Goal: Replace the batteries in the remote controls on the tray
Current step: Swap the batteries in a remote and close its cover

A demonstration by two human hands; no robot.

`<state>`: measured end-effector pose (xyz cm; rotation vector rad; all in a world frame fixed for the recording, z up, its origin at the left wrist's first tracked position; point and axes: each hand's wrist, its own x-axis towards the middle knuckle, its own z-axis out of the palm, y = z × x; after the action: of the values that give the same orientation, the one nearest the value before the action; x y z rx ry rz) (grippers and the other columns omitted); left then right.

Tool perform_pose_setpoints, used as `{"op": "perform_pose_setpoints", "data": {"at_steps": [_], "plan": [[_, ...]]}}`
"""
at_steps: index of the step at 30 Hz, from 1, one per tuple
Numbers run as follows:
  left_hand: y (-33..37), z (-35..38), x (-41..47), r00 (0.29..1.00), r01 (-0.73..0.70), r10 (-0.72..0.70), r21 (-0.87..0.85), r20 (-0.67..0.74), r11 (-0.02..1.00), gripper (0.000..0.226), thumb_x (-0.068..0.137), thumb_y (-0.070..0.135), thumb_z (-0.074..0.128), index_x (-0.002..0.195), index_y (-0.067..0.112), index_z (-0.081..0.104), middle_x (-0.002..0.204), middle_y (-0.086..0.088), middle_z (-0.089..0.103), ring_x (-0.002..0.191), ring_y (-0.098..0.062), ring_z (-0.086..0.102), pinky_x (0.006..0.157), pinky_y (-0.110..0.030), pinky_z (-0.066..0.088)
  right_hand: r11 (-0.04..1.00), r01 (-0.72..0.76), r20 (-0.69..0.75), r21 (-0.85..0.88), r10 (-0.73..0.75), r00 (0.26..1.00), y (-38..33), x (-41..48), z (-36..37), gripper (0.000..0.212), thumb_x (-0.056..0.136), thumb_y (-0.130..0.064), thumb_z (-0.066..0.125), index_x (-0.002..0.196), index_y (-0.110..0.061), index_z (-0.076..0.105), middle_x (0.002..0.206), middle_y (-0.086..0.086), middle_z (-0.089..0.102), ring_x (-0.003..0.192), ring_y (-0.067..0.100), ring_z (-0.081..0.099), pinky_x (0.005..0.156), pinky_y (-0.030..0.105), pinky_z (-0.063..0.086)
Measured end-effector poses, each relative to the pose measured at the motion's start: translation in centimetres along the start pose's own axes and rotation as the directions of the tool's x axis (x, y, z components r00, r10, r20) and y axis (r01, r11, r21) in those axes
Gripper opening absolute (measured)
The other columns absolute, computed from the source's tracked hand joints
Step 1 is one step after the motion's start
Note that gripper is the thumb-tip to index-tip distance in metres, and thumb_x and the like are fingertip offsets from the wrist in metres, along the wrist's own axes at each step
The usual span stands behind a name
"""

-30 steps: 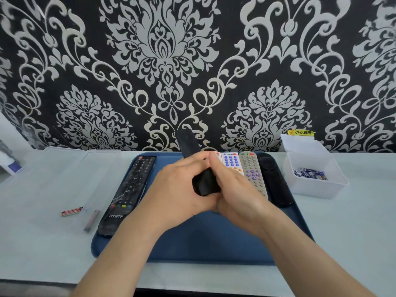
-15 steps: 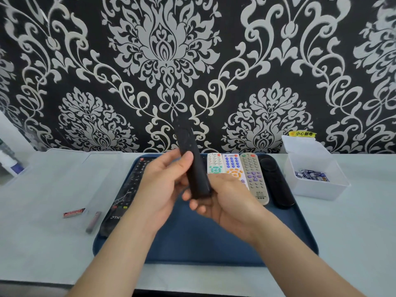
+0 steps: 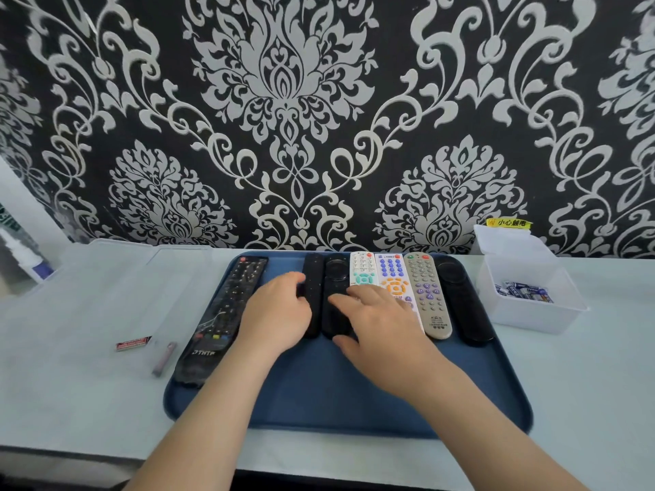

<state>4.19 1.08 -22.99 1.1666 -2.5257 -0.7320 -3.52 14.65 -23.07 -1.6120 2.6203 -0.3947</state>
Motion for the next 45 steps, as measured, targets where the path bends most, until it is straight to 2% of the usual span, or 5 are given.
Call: {"op": "perform_pose_setpoints", "data": {"at_steps": [18, 29, 35, 42, 45], "plan": [[-0.9, -1.3, -1.0, 0.927, -0.296, 0.330, 0.194, -0.176, 0.935, 0.032, 0.095, 0.017, 0.049, 0.124, 0.020, 0.060, 0.124, 0.004, 0.060, 0.113, -0.020, 0.054, 0.089, -0.037, 0.048, 0.993, 0.056, -0.156, -0.107, -0.072, 0.985, -0.4, 0.2, 1.6, 0.028, 0.085, -0.021, 0.065, 0.113, -0.017, 0.065, 0.117, 0.002, 0.062, 0.116, 0.027, 0.055, 0.091, 0.041, 0.047], [-5.2, -4.7, -3.6, 0.990, -0.098, 0.139, 0.568, -0.030, 0.817, 0.038, 0.088, 0.043, 0.057, 0.116, 0.018, 0.052, 0.120, -0.001, 0.056, 0.112, -0.025, 0.044, 0.074, -0.034, 0.041, 0.958, 0.243, -0.161, 0.152, -0.219, 0.962, -4.0, 0.1, 2.6, 0.031, 0.086, -0.009, 0.054, 0.114, -0.010, 0.068, 0.114, 0.004, 0.067, 0.102, 0.029, 0.060, 0.091, 0.038, 0.050], [-6.5, -5.7, -4.3, 0.976, -0.167, 0.182, 0.130, -0.116, 0.977, 0.022, 0.093, 0.025, 0.050, 0.105, 0.024, 0.068, 0.095, 0.004, 0.070, 0.092, -0.020, 0.062, 0.076, -0.034, 0.048, 0.943, 0.140, -0.056, 0.303, -0.129, 0.990, -7.2, 0.4, 2.2, 0.029, 0.097, -0.015, 0.045, 0.124, -0.016, 0.056, 0.109, 0.004, 0.066, 0.100, 0.026, 0.057, 0.085, 0.035, 0.043], [-8.0, -6.2, -4.5, 0.993, -0.120, 0.119, 0.069, 0.007, 0.990, 0.025, 0.088, 0.025, 0.051, 0.109, 0.032, 0.063, 0.100, 0.008, 0.071, 0.094, -0.019, 0.064, 0.077, -0.033, 0.051, 0.929, -0.049, 0.037, 0.367, 0.038, 0.999, -10.5, 2.8, 2.8, 0.016, 0.098, -0.025, 0.043, 0.102, -0.012, 0.051, 0.092, 0.007, 0.066, 0.079, 0.026, 0.056, 0.067, 0.036, 0.041], [-7.3, -5.8, -4.7, 0.990, -0.102, 0.088, -0.126, -0.110, 0.987, 0.040, 0.080, 0.028, 0.060, 0.120, 0.035, 0.060, 0.110, 0.012, 0.070, 0.103, -0.011, 0.063, 0.089, -0.032, 0.050, 0.706, -0.198, 0.123, 0.680, 0.156, 0.980, -11.0, 3.8, 2.4, 0.021, 0.098, -0.029, 0.047, 0.104, -0.012, 0.057, 0.093, 0.005, 0.067, 0.083, 0.024, 0.062, 0.073, 0.036, 0.051]]}}
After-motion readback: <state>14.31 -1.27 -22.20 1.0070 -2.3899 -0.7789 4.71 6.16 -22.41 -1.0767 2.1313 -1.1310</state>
